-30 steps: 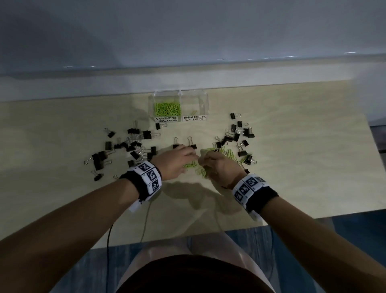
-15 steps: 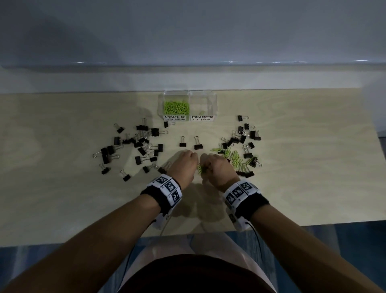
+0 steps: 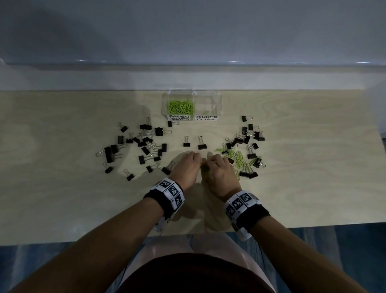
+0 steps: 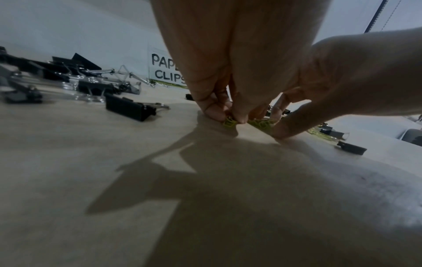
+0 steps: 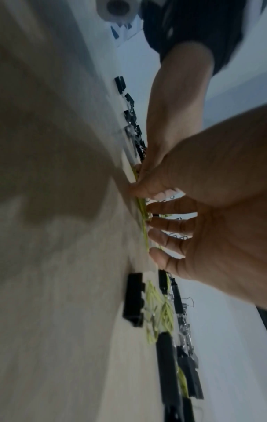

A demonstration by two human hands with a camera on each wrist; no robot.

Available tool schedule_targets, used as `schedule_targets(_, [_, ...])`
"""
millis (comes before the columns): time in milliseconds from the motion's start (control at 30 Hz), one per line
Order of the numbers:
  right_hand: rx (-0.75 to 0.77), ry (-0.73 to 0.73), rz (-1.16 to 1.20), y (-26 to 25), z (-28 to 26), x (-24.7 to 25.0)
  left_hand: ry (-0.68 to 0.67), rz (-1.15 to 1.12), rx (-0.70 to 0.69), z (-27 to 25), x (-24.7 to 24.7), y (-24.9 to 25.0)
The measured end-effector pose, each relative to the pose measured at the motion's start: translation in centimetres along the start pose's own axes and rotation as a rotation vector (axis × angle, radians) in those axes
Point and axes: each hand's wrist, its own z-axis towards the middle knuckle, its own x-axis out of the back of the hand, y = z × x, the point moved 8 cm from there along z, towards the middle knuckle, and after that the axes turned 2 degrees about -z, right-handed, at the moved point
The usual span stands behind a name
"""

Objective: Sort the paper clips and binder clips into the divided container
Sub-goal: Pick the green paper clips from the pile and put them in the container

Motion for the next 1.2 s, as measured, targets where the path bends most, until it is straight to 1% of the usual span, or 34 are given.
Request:
schedule_targets(133, [0.035, -0.028, 0.096, -0.2, 0.8, -0.7, 0.009, 0.009, 0.029, -0.2, 0.2, 0.2])
schedule_targets(300, [0.081, -0.06, 0.118, -0.7, 1.7, -0.8, 0.005, 0.071, 0.014, -0.7, 0.4, -0.1])
schedule_targets(333, [0.077, -0.084, 0.118, -0.6, 1.8, -0.8, 0.004, 0.058, 0.021, -0.7, 0.5, -0.4])
schedule_targets(400, [0.007, -0.139, 0.129, 0.3, 2.5, -0.8, 0.024, -0.047, 0.072, -0.5, 1.2, -1.4])
schedule_targets(433, [-0.049, -0.15, 0.155, 0.8, 3.1, -0.6, 0.05, -0.113, 0.107, -0.3, 2.0, -2.0])
schedule_targets(500, [-0.147, -0.108, 0.237, 1.5, 4.7, 0.7, 0.14, -0.217, 0.146, 0.8, 4.6, -2.8])
schedule_targets(567, [-0.185, -0.048, 0.306, 1.0, 7.1, 2.8, 0.246, -0.284, 0.176, 2.3, 8.1, -3.7])
schedule_targets(600, [-0.178, -0.021, 0.325, 0.4, 8.6, 4.0, 0.294, -0.305, 0.199, 3.2, 9.9, -4.2])
schedule_targets(667, [-0.154, 0.014, 0.294, -1.0, 12.2, 5.7, 0.374, -0.31, 0.254, 5.1, 13.0, -5.2])
schedule_targets(733, [-0.129, 0.041, 0.203, -2.3, 15.8, 6.7, 0.419, -0.306, 0.316, 6.9, 14.9, -6.3])
schedule_targets(767, [-0.121, 0.033, 0.157, -2.9, 17.2, 6.8, 0.418, -0.316, 0.355, 7.7, 15.3, -6.9])
schedule_targets(833, [-0.11, -0.052, 0.068, -3.7, 18.9, 6.2, 0.373, -0.317, 0.42, 8.8, 15.2, -7.8])
schedule_targets(867, [-0.104, -0.095, 0.047, -3.9, 19.3, 5.9, 0.345, -0.296, 0.426, 9.2, 15.0, -8.0])
schedule_targets(900, [-0.09, -0.115, 0.043, -3.9, 19.2, 5.7, 0.327, -0.267, 0.407, 9.5, 14.8, -8.0])
schedule_targets(933, [-0.063, -0.104, 0.045, -3.8, 19.0, 5.8, 0.32, -0.233, 0.372, 9.4, 14.8, -7.8])
schedule_targets(1033, [0.038, -0.001, 0.098, -2.7, 15.9, 6.8, 0.346, -0.136, 0.216, 7.2, 14.4, -6.1])
schedule_targets(1067, [0.052, 0.006, 0.116, -1.8, 14.3, 6.6, 0.338, -0.127, 0.158, 6.0, 13.6, -5.5])
schedule_targets(1100, [0.047, -0.014, 0.125, -0.8, 12.5, 6.2, 0.295, -0.141, 0.101, 4.6, 12.3, -5.0])
schedule_targets(1133, [0.022, -0.062, 0.125, 0.4, 10.4, 5.4, 0.211, -0.157, 0.042, 3.3, 10.6, -4.4])
schedule_targets(1200, [-0.008, -0.18, 0.109, 2.4, 6.2, 3.3, -0.023, -0.139, -0.082, 1.2, 6.6, -3.4])
